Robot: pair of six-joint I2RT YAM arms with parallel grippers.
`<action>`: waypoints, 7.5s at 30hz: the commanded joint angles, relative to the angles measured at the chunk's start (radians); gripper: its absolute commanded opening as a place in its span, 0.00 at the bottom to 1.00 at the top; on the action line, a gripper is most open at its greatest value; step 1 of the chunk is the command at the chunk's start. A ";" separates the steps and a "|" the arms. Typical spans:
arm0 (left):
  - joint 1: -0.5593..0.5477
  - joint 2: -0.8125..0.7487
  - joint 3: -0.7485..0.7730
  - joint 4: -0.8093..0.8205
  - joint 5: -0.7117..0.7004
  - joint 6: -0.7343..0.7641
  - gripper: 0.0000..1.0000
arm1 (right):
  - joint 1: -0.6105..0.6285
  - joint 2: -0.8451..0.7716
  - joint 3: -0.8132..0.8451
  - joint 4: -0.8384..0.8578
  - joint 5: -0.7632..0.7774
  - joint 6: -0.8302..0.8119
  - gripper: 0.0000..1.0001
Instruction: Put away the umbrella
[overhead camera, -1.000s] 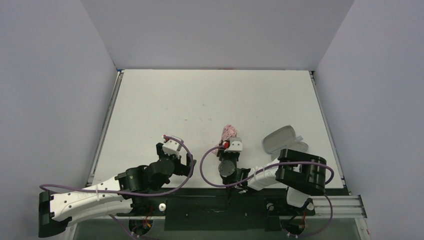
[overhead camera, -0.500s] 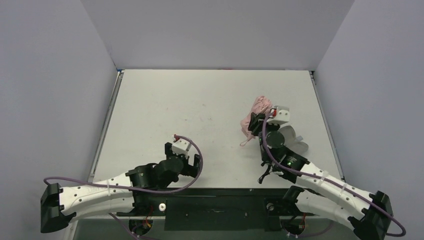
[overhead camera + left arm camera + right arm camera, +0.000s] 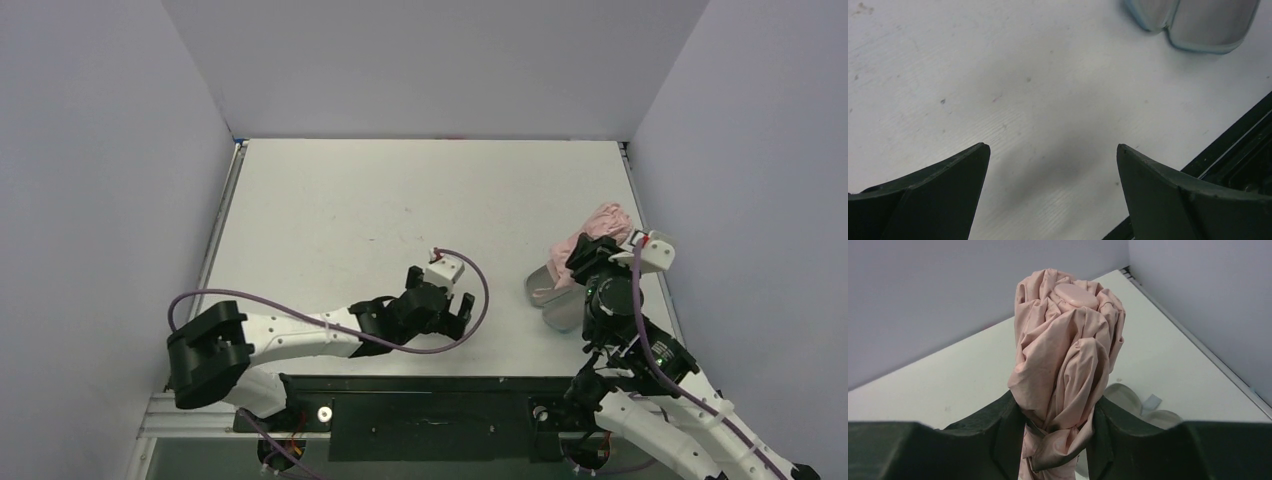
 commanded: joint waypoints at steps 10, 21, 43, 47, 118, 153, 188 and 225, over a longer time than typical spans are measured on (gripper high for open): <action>0.045 0.490 0.437 0.318 0.225 0.045 0.99 | -0.005 -0.114 0.159 -0.207 0.269 0.168 0.00; 0.076 0.787 0.740 0.274 0.303 0.018 0.87 | -0.005 -0.191 0.178 -0.299 0.243 0.205 0.00; 0.085 0.536 0.394 0.238 0.066 -0.046 0.00 | -0.004 -0.140 0.176 -0.332 0.024 0.243 0.00; 0.074 0.305 0.208 0.151 -0.054 -0.050 0.00 | -0.004 -0.116 0.125 -0.225 -0.136 0.224 0.00; 0.021 -0.466 -0.139 0.461 0.272 -0.015 0.00 | -0.134 0.323 -0.099 0.776 -1.569 0.280 0.17; -0.135 -0.034 0.197 0.195 -0.522 0.491 0.00 | -0.030 0.531 0.391 -0.119 -0.891 0.454 0.86; -0.228 -0.192 0.150 -0.125 -0.068 0.408 0.97 | -0.186 0.654 0.333 -0.038 -1.146 0.303 0.22; 0.380 0.046 -0.073 0.158 0.358 0.128 0.50 | -0.346 0.585 -0.251 0.827 -1.549 0.396 0.22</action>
